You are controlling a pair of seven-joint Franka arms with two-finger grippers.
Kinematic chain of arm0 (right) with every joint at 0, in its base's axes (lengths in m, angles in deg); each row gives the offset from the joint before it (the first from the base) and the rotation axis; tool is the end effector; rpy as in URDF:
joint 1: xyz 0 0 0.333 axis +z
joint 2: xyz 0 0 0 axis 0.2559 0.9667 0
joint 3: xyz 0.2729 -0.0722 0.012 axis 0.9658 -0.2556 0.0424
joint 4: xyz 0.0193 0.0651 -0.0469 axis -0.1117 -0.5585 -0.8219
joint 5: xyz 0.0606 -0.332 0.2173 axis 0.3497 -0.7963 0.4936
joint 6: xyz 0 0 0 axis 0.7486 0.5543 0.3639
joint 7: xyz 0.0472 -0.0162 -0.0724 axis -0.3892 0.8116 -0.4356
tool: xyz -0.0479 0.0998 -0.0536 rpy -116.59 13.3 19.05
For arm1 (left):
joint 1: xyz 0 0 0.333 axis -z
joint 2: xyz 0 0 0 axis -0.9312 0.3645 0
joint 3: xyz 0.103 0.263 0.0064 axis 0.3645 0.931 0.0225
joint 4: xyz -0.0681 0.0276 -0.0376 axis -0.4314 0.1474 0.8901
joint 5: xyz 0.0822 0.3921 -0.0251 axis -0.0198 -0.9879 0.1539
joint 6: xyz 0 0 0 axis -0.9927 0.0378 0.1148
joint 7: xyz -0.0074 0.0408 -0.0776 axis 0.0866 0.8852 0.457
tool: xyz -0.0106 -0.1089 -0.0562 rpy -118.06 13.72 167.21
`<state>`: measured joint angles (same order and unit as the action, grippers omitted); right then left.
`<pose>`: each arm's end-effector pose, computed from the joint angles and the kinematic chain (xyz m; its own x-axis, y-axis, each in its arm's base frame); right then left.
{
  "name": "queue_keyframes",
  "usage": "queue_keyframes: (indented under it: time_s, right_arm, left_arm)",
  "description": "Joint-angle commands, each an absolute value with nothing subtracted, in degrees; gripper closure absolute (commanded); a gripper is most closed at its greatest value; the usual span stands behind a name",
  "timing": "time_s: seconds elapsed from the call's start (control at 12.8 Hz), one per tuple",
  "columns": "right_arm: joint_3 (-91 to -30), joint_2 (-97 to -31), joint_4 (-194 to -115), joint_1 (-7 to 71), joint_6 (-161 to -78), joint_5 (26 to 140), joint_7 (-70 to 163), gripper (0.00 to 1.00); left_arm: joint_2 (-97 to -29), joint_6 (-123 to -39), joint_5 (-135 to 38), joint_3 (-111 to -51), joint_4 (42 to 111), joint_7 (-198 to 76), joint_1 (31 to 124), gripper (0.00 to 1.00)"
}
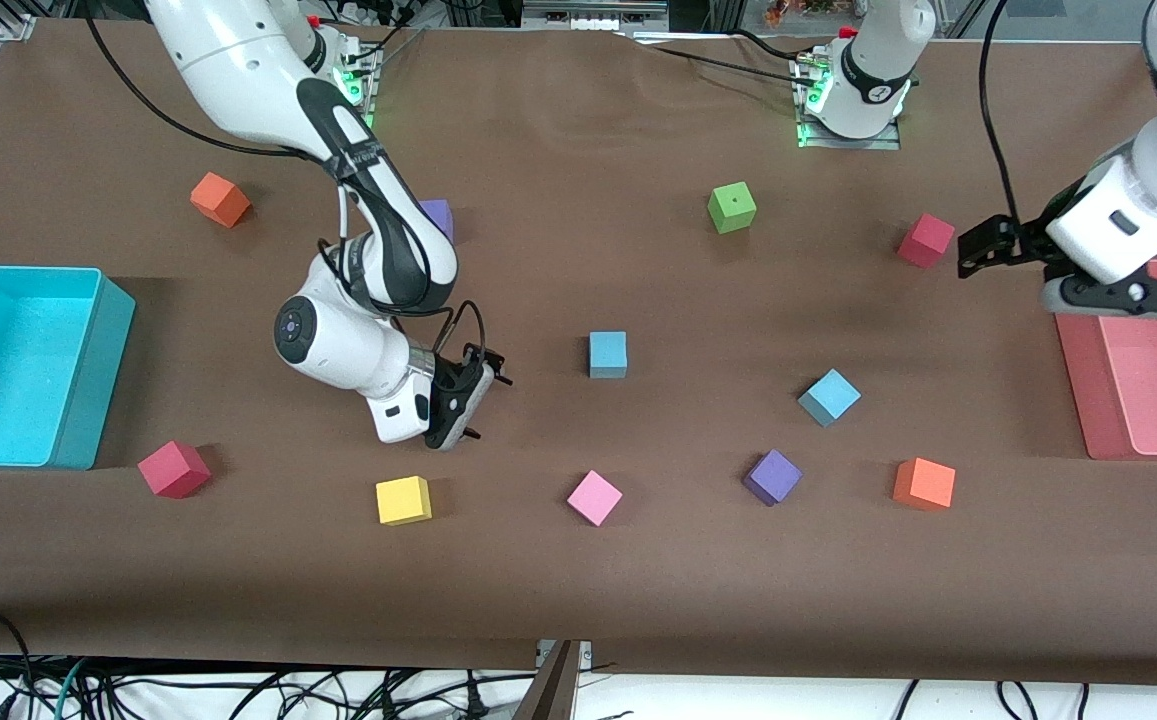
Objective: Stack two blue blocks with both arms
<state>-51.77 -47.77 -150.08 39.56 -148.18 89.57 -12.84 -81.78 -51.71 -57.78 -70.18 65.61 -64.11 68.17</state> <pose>0.6108 0.3255 0.1783 0.5205 0.7147 0.4672 0.8523 -0.4678 -0.2339 0.5828 -0.0660 0.5183 0.9902 -0.0663 -0.1231 -0.0662 -0.9978 0.0054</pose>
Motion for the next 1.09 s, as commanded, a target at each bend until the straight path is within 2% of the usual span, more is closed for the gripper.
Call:
queue_keyframes:
  time_s: [0.0,0.23,0.39,0.54,1.01]
  right_arm:
    - [-49.7,-47.1,-153.2,39.7,-152.3,99.3,-24.9,0.0]
    - [-48.6,-44.3,-153.3,39.5,-151.8,109.7,-40.3,0.0]
    - [-48.2,-42.7,-153.1,39.2,-147.6,114.3,-51.0,0.0]
    - [-48.2,-41.6,-153.0,39.4,-144.7,117.4,-53.8,0.0]
    - [-48.0,-40.9,-151.0,43.5,-144.9,118.7,-53.4,0.0]
  left_arm:
    - [-81.5,-51.6,-57.3,-70.6,64.4,-65.4,68.4,0.0]
    - [-81.3,-51.8,-57.3,-70.6,64.8,-65.4,68.2,0.0]
    - [-79.1,-51.8,-57.3,-70.6,65.1,-65.4,68.2,0.0]
    - [-74.4,-52.1,-57.5,-70.6,65.0,-65.4,68.2,0.0]
    - [-60.1,-63.3,-57.8,-70.9,66.1,-75.3,70.8,0.0]
